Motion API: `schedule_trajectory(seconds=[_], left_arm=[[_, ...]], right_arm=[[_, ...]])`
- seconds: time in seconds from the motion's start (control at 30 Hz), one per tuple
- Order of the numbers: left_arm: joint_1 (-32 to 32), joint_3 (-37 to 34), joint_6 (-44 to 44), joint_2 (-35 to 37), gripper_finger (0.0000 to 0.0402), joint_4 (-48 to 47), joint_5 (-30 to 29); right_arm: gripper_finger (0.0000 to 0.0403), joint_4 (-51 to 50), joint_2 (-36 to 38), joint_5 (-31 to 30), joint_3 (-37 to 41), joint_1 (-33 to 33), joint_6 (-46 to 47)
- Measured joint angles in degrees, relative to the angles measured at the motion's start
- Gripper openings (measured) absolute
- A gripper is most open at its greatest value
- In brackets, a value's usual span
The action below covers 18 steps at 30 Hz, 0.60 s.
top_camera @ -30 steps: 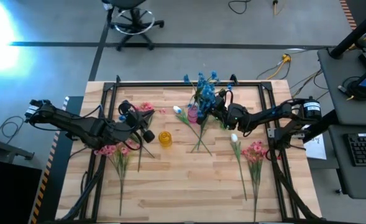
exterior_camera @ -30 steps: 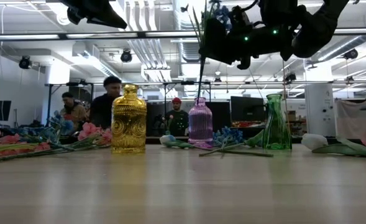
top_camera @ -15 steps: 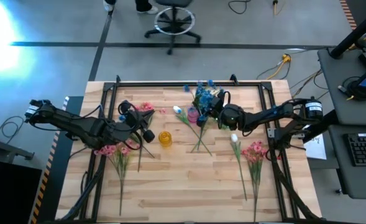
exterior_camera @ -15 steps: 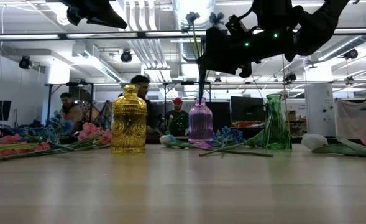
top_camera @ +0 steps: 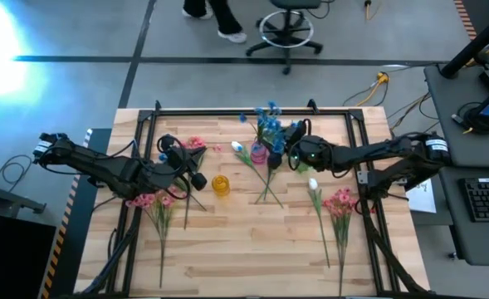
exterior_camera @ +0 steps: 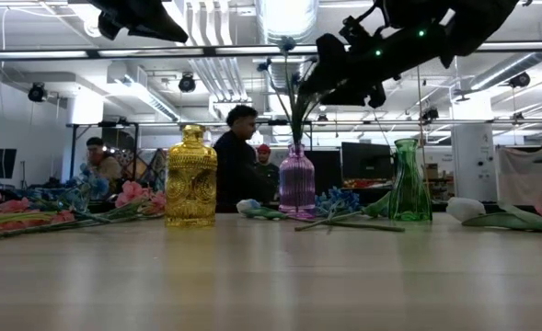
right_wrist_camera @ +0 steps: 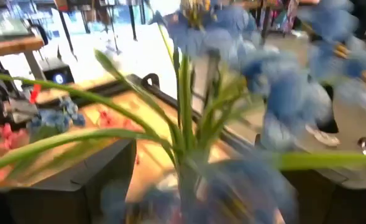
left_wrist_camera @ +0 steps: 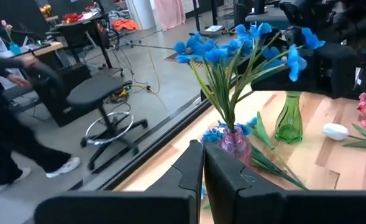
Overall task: Sort flowers into vase by color
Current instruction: Put the bottom right blue flowers into the purple flower vase, then put the top left pink flowers into the yellow flower vase
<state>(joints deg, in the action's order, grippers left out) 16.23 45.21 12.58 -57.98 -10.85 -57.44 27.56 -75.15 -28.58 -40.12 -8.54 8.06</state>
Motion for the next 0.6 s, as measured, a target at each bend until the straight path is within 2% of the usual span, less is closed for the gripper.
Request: schedule_trajectory(seconds=[0.13,0.23,0.6], left_arm=[[0.0,0.0,4.62,0.0,0.0,-1.77,0.4],[0.0,0.02,9.94,0.0,0.0,-5.17,2.86],[0.0,0.02,37.65,0.0,0.0,-17.89,13.52]], right_arm=[[0.0335,-8.37,3.46,0.11,0.0,0.02,2.49],[0.0338,-13.9,5.36,0.26,0.0,0.21,4.06],[0.0338,-29.97,11.36,0.56,0.0,4.85,6.57]])
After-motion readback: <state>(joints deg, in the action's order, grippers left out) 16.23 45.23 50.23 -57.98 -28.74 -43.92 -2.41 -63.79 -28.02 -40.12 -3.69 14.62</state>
